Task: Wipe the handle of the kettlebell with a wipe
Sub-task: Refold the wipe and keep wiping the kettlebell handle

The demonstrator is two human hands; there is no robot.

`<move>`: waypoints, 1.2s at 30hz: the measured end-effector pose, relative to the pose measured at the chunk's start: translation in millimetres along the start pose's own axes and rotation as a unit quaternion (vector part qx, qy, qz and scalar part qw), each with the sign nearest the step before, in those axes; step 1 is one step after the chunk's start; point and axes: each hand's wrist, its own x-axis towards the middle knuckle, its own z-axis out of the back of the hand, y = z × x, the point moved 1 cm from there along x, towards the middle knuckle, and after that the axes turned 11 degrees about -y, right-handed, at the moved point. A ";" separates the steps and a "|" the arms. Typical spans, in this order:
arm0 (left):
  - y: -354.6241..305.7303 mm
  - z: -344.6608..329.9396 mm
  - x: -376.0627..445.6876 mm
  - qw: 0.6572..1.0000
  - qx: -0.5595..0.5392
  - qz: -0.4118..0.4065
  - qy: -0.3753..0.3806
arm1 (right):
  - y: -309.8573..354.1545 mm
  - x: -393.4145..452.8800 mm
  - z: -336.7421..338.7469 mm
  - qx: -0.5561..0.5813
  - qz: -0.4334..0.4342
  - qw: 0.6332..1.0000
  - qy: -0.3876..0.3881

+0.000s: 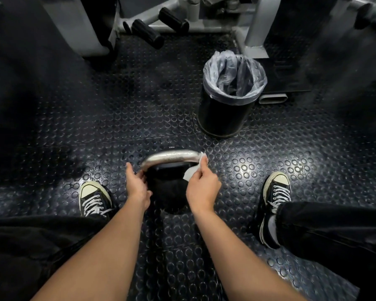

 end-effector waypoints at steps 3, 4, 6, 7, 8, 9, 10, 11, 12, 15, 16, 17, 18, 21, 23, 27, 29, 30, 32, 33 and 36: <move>-1.7 -0.4 -2.1 1.000 -0.004 0.001 0.004 | -7.0 -1.3 -1.6 0.018 -0.055 0.998 0.007; -2.3 -0.1 -3.0 1.000 -0.004 0.002 0.005 | -7.9 1.3 -1.9 0.024 -0.066 0.998 0.003; -2.4 0.3 -3.7 1.000 -0.002 0.002 0.004 | -5.8 4.5 -3.2 0.025 -0.058 0.998 -0.011; -2.6 0.6 -3.8 1.000 0.000 0.002 0.002 | -3.9 2.8 -4.5 0.023 -0.048 0.998 -0.017; -2.4 1.1 -3.5 1.000 0.002 0.002 0.000 | -2.6 -0.8 -5.6 0.021 -0.042 0.999 -0.019; -2.2 1.2 -3.2 1.000 0.003 0.000 0.000 | -2.2 -5.7 -7.2 0.017 -0.041 0.999 -0.016; -2.2 1.4 -3.1 1.000 0.003 -0.002 0.001 | -2.5 -10.2 -8.8 0.014 -0.045 0.999 -0.007; -2.4 1.3 -3.4 1.000 0.002 -0.003 0.004 | -3.3 -13.1 -10.0 0.016 -0.052 0.999 -0.001; -2.9 1.8 -3.7 1.000 -0.001 -0.004 0.005 | -3.2 -13.3 -11.4 0.027 -0.071 0.997 0.001; -3.1 1.5 -4.9 1.000 -0.008 -0.004 0.001 | 2.6 -3.5 -9.8 0.076 -0.136 0.987 -0.032; -3.5 1.2 -5.5 1.000 -0.006 -0.005 0.000 | 6.7 -0.9 -9.1 0.094 -0.151 0.983 -0.042; -3.2 1.0 -5.6 1.000 -0.004 -0.004 0.000 | 11.2 -0.5 -7.3 0.109 -0.156 0.981 -0.048; -2.4 0.7 -5.0 1.000 -0.002 -0.002 -0.001 | 13.6 -0.8 -6.6 0.114 -0.157 0.980 -0.049; -2.7 0.3 -4.4 1.000 0.001 -0.003 0.002 | 11.8 -2.6 -8.1 0.107 -0.174 0.979 -0.028; -1.9 0.4 -3.6 1.000 -0.005 -0.002 0.001 | 8.0 0.6 -8.8 0.109 -0.197 0.974 -0.024; -1.6 0.4 -1.8 1.000 -0.007 -0.006 -0.001 | 14.1 5.8 -6.6 0.121 -0.170 0.977 -0.056; -0.5 0.4 -0.9 1.000 -0.006 -0.007 -0.001 | 15.2 3.7 -7.6 0.113 -0.168 0.978 -0.050; -0.1 0.4 0.4 1.000 -0.007 -0.008 -0.002 | 14.8 2.6 -9.6 0.114 -0.181 0.976 -0.041; 0.4 0.9 2.4 1.000 -0.007 -0.010 -0.001 | 13.2 4.0 -13.2 0.125 -0.220 0.967 -0.034; 0.5 1.0 2.6 1.000 -0.006 -0.010 0.000 | 13.4 6.9 -12.7 0.134 -0.240 0.961 -0.039; 0.8 2.4 2.8 1.000 -0.006 -0.004 0.002 | 14.2 16.0 -8.7 0.170 -0.275 0.944 -0.064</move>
